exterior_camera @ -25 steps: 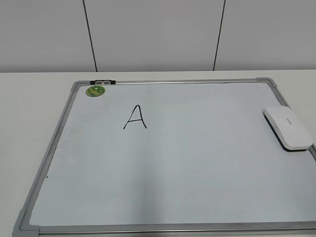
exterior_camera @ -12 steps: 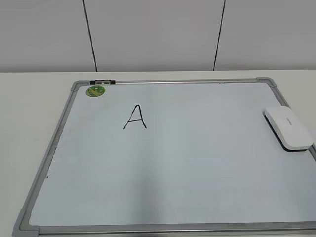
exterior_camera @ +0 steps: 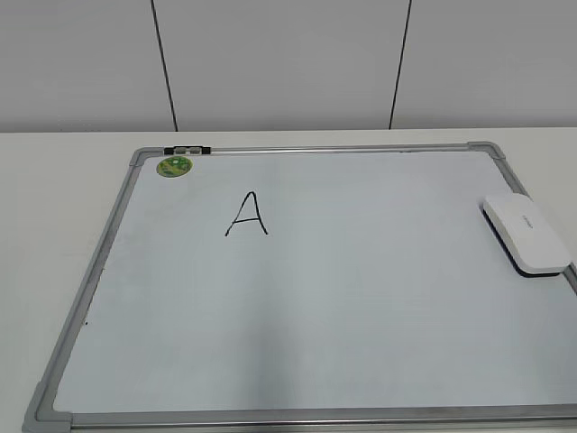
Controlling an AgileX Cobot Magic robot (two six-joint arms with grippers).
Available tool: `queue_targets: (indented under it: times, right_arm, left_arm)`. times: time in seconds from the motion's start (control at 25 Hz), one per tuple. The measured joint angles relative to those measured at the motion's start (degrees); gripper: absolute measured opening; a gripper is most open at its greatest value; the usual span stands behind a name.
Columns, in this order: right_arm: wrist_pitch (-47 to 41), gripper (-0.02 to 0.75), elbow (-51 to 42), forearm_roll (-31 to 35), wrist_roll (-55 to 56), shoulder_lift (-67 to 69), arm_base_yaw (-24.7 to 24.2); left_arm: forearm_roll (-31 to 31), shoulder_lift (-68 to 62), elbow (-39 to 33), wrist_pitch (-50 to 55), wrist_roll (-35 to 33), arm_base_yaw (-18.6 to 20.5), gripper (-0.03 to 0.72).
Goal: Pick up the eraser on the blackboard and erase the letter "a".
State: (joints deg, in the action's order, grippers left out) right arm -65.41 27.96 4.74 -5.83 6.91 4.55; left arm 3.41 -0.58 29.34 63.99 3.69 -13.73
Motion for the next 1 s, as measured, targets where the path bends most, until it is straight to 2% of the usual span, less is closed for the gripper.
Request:
queue_targets:
  times: [0.24,0.68,1.0]
  right_arm:
    - [0.1,0.533,0.0,0.0,0.0,-0.3,0.0]
    - [0.1,0.533,0.0,0.0,0.0,-7.9,-5.2]
    - [0.1,0.532,0.0,0.3,0.0,-7.9,-5.6]
  left_arm:
    - [-0.1,0.0,0.0,-0.1,0.0,0.7,0.461]
    - [-0.1,0.0,0.0,-0.3,0.0,11.0,0.453]
    - [-0.1,0.0,0.0,-0.3,0.0,11.5,0.432]
